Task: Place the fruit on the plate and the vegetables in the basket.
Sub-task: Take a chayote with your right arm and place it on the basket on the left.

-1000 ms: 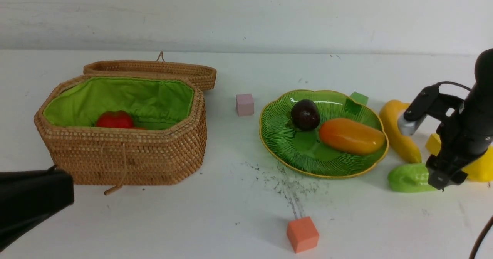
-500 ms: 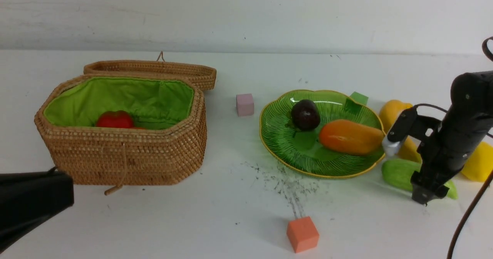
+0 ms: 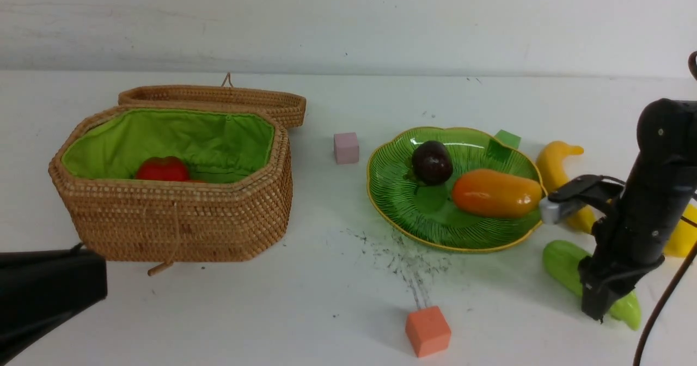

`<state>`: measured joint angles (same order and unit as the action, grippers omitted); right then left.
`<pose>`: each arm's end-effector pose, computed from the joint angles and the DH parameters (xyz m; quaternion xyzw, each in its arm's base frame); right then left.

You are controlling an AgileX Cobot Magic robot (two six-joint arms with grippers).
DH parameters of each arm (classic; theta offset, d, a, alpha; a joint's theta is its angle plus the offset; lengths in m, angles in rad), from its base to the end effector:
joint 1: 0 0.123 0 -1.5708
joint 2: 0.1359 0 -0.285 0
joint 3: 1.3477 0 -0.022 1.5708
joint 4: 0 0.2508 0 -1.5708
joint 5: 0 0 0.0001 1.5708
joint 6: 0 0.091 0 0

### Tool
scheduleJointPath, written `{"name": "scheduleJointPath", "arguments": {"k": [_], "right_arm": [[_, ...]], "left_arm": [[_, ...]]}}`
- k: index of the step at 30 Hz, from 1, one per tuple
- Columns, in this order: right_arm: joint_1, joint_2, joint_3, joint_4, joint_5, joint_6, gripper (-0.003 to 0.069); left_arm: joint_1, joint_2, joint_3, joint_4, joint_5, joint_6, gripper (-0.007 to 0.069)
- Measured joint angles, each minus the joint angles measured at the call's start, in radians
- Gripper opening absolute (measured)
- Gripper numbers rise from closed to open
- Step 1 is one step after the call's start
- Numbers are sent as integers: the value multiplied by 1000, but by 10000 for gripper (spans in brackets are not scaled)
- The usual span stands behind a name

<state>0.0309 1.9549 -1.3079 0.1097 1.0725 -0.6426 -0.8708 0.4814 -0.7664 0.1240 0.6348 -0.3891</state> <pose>0.3599 0.0199 0.1654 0.3037 -0.9511 -0.0544 0.0150 0.0572 -0.0576 0.3763 0.2057 0.7651 -0.3097 0.5258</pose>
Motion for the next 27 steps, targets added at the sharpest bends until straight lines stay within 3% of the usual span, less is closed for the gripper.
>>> {"name": "scheduleJointPath", "arguments": {"k": [6, 9, 12, 14, 16, 18, 23, 27], "right_arm": [[19, -93, 0, 61, 112, 252, 440], [79, -229, -26, 68, 131, 443, 440], [182, -321, -79, 84, 129, 526, 440], [227, -347, -113, 96, 99, 538, 440], [358, -365, -205, 137, -41, 541, 440], [414, -357, -250, 157, -99, 534, 440], [612, -200, -482, 264, -351, 391, 440], [686, -18, -643, 296, -482, 305, 440]], "left_arm": [[0, 0, 0, 3, 48, 48, 0], [0, 0, 0, 5, 52, 111, 1], [0, 0, 0, 43, 54, 93, 1], [0, 0, 0, 78, 59, 69, 1], [0, 0, 0, 209, 85, -47, 1], [0, 0, 0, 268, 98, -104, 4], [0, -17, 0, 562, 231, -454, 5], [0, -24, 0, 642, 285, -561, 6]]}}
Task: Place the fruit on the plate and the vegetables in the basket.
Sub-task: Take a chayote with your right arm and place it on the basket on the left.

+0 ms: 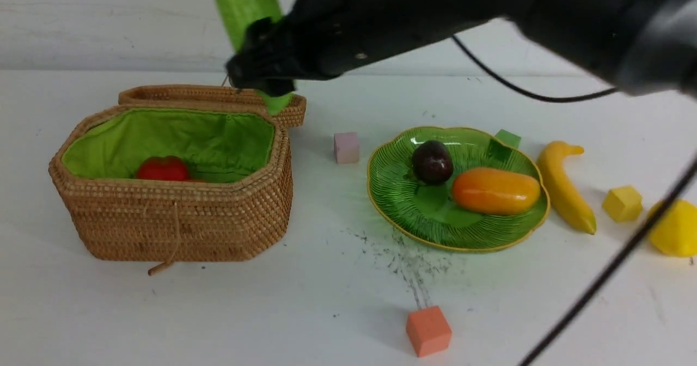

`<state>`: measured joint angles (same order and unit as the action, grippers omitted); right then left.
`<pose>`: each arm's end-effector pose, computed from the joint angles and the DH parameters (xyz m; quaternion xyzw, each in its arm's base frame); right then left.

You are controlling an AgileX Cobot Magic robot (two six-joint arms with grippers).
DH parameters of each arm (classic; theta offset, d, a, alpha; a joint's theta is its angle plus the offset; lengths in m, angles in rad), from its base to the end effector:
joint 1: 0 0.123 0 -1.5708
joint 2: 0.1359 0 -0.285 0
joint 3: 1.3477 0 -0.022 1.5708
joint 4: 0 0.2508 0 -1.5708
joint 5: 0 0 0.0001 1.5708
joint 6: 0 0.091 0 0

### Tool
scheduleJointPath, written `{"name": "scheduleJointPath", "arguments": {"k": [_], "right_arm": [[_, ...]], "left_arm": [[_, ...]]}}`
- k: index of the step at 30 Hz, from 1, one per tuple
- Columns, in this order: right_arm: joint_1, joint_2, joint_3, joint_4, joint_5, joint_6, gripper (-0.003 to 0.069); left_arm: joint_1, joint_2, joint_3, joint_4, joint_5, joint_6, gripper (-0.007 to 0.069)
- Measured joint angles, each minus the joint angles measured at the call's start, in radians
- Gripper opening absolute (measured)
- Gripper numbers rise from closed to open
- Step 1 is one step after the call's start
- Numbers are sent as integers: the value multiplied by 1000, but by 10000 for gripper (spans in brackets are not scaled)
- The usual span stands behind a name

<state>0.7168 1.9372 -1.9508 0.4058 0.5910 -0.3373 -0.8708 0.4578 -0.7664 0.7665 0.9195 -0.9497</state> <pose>0.3369 0.3202 0.3811 -0.3484 0.7691 0.2741 0.4604 0.0756 -0.0117 0.3725 0.0159 0.8045 -0.1386 0.5774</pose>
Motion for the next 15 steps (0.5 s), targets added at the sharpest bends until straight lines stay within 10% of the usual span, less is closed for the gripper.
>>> {"name": "scheduleJointPath", "arguments": {"k": [9, 15], "right_arm": [[25, 324, -211, 3, -152, -91, 460], [25, 357, -220, -34, -152, -95, 669]], "left_arm": [[0, -1, 0, -2, 4, -8, 8], [0, -1, 0, -54, -25, 61, 15]]}}
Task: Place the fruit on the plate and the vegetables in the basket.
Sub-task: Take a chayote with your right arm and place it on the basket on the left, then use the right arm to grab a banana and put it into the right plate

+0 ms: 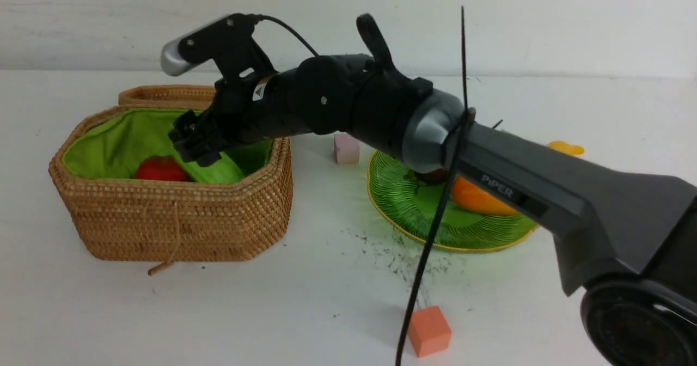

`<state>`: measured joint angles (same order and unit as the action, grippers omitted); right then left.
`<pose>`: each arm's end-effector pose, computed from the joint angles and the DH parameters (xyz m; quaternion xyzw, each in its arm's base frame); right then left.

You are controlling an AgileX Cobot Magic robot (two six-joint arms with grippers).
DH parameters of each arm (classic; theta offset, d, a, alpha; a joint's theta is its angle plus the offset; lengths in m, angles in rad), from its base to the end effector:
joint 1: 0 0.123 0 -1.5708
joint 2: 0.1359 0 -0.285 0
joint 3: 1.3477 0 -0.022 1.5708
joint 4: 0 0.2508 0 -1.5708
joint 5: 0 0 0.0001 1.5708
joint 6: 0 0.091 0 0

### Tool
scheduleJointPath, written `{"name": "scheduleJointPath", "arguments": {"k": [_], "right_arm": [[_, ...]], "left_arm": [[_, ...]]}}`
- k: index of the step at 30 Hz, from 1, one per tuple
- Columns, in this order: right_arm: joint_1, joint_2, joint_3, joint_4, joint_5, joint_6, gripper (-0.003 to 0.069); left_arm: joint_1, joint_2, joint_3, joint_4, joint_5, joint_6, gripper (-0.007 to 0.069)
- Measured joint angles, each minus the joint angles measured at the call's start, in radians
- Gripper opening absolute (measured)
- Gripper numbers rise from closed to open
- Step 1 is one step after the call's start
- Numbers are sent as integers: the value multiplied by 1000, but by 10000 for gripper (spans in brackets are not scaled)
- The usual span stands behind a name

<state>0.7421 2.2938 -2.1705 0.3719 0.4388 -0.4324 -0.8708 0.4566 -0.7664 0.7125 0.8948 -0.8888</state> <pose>0.3945 0.3809 0.2831 -0.3799 0.7548 0.2313 0.4820 0.0739 -0.0157 0.3718 0.0412 0.8059 -0.1490 0.5714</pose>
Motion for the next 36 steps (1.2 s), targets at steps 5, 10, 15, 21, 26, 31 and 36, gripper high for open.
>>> {"name": "scheduleJointPath", "arguments": {"k": [5, 10, 15, 21, 26, 31, 36], "right_arm": [[-1, -46, 0, -5, 69, 0, 643], [-1, -221, -2, -113, 401, 56, 447], [-16, -394, -15, -389, 762, 175, 104], [-135, -452, 42, -571, 812, 382, -17], [-325, -513, 202, -556, 812, 504, -13], [-564, -503, 391, -458, 811, 535, 46], [-701, -444, 464, -345, 771, 519, 173]], "left_arm": [[0, 0, 0, -63, -46, 56, 17], [0, 0, 0, -159, -103, 151, 17], [0, 0, 0, -335, -164, 314, 18], [0, 0, 0, -534, -188, 488, 18], [0, 0, 0, -634, -195, 584, 18], [0, 0, 0, -653, -195, 606, 20], [0, 0, 0, -656, -195, 609, 22]]}}
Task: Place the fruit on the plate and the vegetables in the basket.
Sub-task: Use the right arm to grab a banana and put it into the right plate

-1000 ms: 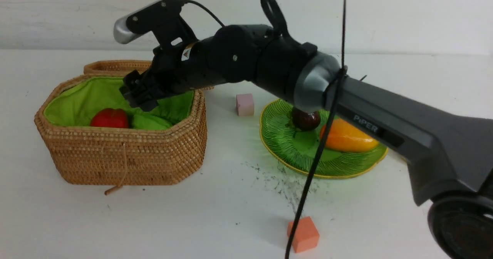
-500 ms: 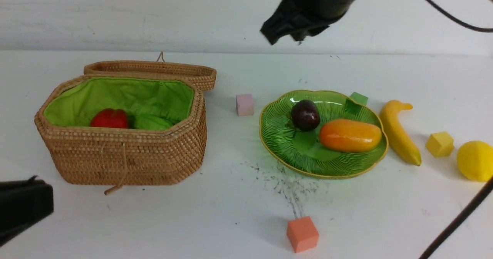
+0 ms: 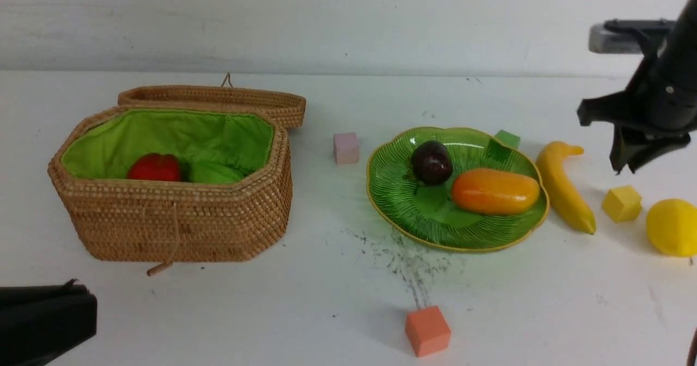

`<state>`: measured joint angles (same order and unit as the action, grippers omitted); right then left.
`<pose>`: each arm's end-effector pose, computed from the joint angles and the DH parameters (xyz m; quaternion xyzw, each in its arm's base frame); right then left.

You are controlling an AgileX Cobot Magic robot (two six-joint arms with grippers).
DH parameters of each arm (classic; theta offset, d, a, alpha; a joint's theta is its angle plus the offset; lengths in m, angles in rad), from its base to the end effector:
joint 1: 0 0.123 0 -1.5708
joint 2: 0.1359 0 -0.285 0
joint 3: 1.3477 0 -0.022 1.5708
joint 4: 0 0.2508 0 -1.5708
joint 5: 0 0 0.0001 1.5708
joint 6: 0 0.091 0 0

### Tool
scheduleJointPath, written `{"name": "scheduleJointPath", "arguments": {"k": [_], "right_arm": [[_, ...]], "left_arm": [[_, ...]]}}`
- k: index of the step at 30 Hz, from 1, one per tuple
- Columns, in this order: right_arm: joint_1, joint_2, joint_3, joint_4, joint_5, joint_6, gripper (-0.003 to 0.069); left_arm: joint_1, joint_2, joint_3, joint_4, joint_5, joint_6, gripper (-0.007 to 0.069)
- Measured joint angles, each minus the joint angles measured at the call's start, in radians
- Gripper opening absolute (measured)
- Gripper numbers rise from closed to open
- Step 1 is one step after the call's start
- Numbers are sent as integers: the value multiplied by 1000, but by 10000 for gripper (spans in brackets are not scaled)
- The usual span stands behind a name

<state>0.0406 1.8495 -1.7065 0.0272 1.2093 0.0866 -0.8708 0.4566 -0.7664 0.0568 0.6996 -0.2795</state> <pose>0.3933 0.0183 0.3051 0.0255 0.9879 0.0229 0.1511 0.0497 -0.0538 0.3723 0.2410 0.7684 -0.2990 0.5119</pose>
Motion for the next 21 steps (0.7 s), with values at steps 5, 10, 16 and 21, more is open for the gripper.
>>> {"name": "scheduleJointPath", "arguments": {"k": [5, 10, 16, 21], "right_arm": [[-57, 101, 9, 121, -115, -222, 406], [-57, 196, 9, 139, -195, -414, 504], [-57, 260, 9, 139, -288, -540, 517], [-57, 291, 9, 126, -342, -555, 494]], "left_arm": [[0, 1, 0, 0, -6, 0, 22], [0, 7, 0, 0, -18, 1, 22], [0, 7, 0, 0, -30, 2, 23], [0, 7, 0, 0, -33, 3, 23]]}}
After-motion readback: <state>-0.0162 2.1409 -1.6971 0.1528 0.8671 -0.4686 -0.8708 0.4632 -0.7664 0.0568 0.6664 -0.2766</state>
